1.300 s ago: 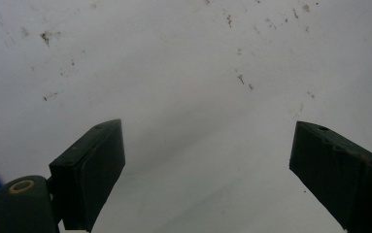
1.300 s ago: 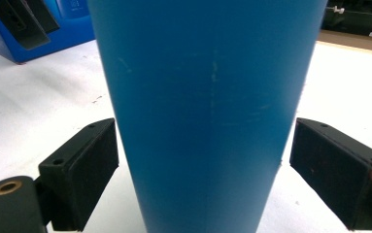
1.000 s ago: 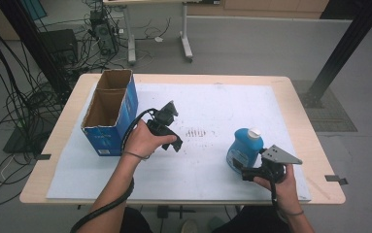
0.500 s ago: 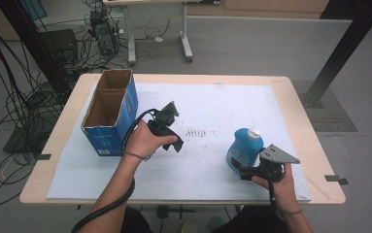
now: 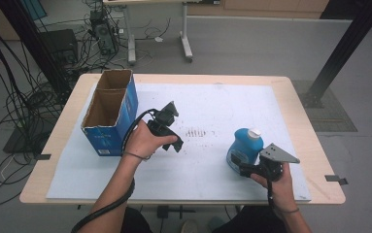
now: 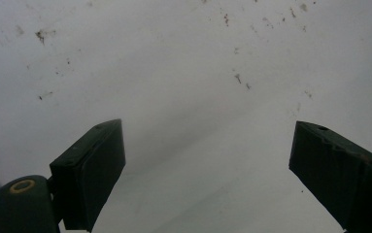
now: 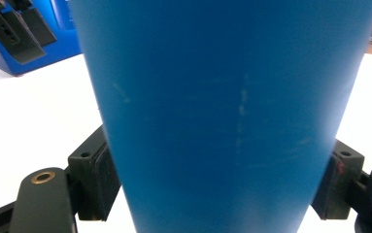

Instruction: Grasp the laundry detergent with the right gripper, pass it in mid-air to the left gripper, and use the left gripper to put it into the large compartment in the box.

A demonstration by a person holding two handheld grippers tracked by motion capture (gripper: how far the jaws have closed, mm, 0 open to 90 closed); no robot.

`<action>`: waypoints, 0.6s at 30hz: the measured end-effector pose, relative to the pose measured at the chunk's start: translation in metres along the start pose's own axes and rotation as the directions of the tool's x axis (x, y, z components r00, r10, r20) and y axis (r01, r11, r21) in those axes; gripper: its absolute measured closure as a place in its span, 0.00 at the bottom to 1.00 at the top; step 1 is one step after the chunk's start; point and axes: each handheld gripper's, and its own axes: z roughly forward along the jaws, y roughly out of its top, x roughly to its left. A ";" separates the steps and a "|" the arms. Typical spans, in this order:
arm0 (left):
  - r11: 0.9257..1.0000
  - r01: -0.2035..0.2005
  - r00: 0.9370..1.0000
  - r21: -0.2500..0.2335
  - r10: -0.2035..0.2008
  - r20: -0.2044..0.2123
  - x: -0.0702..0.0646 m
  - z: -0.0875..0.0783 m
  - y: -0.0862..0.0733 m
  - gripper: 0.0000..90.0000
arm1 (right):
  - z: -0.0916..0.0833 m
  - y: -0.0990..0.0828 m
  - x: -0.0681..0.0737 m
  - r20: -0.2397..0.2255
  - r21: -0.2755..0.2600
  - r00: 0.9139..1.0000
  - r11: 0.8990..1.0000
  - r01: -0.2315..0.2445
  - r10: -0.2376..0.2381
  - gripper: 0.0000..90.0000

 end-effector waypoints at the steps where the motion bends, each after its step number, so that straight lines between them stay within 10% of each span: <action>1: 1.000 0.002 1.000 -0.003 -0.002 -0.001 0.000 0.000 0.000 0.15 | 0.000 0.000 0.000 -0.004 -0.001 1.000 1.000 -0.004 0.004 0.28; 18: 1.000 -0.002 1.000 -0.002 0.002 0.002 0.000 -0.002 0.001 0.15 | -0.001 0.000 0.001 -0.011 -0.006 1.000 1.000 -0.007 0.007 0.44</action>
